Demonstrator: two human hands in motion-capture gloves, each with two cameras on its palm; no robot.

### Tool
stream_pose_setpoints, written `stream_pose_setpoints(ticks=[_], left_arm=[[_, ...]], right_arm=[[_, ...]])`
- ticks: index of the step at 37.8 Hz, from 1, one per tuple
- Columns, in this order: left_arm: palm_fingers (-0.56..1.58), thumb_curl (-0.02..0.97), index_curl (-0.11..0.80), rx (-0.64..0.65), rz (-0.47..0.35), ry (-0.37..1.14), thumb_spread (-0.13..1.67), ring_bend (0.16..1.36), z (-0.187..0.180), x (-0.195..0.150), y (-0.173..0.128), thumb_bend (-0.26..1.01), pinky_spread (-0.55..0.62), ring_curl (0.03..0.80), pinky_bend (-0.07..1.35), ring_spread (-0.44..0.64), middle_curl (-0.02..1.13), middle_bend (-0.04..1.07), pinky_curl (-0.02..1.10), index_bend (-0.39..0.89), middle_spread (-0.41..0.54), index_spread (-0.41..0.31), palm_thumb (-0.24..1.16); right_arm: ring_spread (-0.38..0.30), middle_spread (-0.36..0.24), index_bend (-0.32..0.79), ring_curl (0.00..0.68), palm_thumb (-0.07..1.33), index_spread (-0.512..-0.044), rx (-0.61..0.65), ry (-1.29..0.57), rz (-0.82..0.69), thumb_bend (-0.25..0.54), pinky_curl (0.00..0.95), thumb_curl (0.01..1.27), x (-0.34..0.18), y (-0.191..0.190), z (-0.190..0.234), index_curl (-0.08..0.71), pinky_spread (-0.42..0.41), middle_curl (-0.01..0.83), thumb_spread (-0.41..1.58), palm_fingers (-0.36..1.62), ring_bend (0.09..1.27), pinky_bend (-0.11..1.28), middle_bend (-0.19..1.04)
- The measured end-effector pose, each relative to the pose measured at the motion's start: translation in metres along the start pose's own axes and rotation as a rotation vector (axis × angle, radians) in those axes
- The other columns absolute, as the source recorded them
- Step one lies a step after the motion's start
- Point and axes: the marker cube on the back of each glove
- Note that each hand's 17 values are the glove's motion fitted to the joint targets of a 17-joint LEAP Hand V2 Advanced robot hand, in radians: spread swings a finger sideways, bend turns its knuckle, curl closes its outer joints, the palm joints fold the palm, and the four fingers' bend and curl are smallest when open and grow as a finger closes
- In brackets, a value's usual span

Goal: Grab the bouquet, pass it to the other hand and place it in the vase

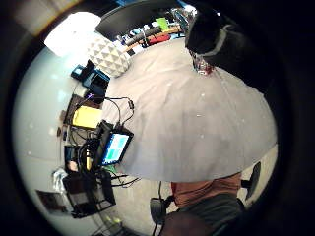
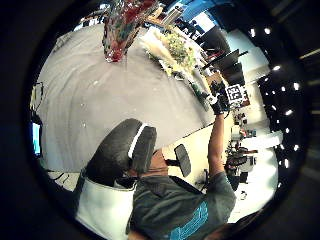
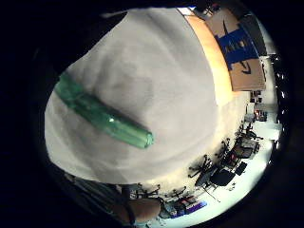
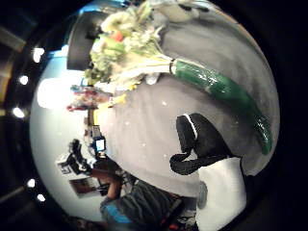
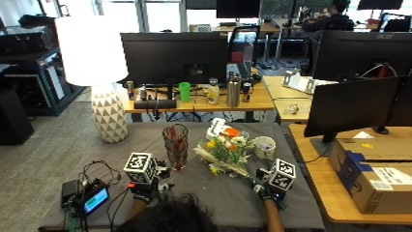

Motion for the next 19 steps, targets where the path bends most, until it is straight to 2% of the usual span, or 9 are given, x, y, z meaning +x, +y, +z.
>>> stream_pose_setpoints(ticks=[9,13,16,19], left_arm=[[0.34,0.276,0.201,-0.028,-0.007,-0.005,0.98,0.66,0.009,0.000,-0.005,-0.03,0.36,0.328,0.48,0.11,0.36,0.19,0.37,0.11,0.050,-0.035,0.21],[0.33,0.277,0.203,-0.039,-0.001,0.001,0.98,0.65,0.011,0.002,-0.004,-0.03,0.36,0.327,0.48,0.11,0.36,0.19,0.37,0.11,0.050,-0.035,0.21],[0.33,0.277,0.204,-0.053,-0.001,0.010,0.98,0.65,0.009,0.006,-0.001,-0.03,0.36,0.326,0.48,0.11,0.36,0.19,0.37,0.11,0.051,-0.034,0.21],[0.33,0.278,0.205,-0.061,0.000,0.014,0.98,0.65,0.012,0.006,0.000,-0.03,0.36,0.326,0.48,0.11,0.36,0.19,0.37,0.11,0.051,-0.034,0.21]], right_arm=[[0.242,0.124,0.12,0.260,0.78,-0.333,-0.084,-0.018,0.057,-0.003,0.380,0.35,0.017,-0.013,0.035,0.186,0.329,0.338,1.11,0.03,0.34,0.69,0.22],[0.241,0.119,0.14,0.258,0.83,-0.320,-0.081,-0.045,0.065,0.006,0.374,0.36,0.018,-0.012,0.040,0.198,0.329,0.341,1.11,0.06,0.33,0.67,0.23],[0.228,0.105,0.23,0.251,0.88,-0.294,-0.049,-0.049,0.066,0.024,0.344,0.38,0.017,-0.012,0.040,0.236,0.329,0.345,1.13,0.19,0.32,0.59,0.25],[0.207,0.084,0.37,0.241,0.95,-0.283,-0.027,-0.037,0.062,0.060,0.310,0.40,0.017,-0.013,0.040,0.281,0.321,0.344,1.16,0.38,0.31,0.49,0.24]])
